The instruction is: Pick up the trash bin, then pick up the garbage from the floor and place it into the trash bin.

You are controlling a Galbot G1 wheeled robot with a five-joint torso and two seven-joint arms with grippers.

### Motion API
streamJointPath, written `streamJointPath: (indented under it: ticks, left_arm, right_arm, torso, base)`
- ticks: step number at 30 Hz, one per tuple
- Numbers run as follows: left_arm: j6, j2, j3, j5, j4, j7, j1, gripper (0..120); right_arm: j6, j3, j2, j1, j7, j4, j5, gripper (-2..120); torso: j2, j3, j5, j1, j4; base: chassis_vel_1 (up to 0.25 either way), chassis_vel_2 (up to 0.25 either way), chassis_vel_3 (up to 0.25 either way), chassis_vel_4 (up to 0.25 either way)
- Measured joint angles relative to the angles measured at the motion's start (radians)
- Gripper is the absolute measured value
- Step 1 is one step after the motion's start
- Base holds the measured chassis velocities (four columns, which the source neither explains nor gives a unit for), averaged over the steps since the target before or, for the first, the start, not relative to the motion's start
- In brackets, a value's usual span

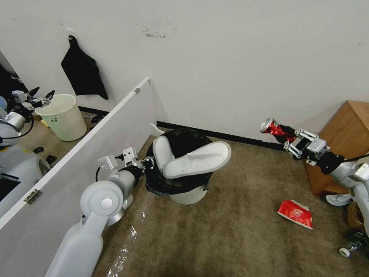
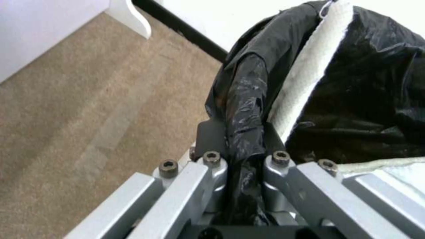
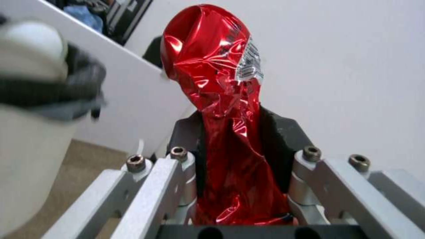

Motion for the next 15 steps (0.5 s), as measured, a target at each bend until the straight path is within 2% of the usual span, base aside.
streamJointPath:
  ticks: [15]
  left_arm:
    - [-0.002, 0.002, 0.100, 0.024, 0.042, 0.006, -0.033, 4]
  right_arm:
    - [-0.035, -0.045, -0.109, 0.025, 0.018, 0.081, 0.074, 25]
  torso:
    - [0.000, 0.000, 0.0001, 0.000, 0.0000]
  base:
    - [0.000, 0.000, 0.000, 0.000]
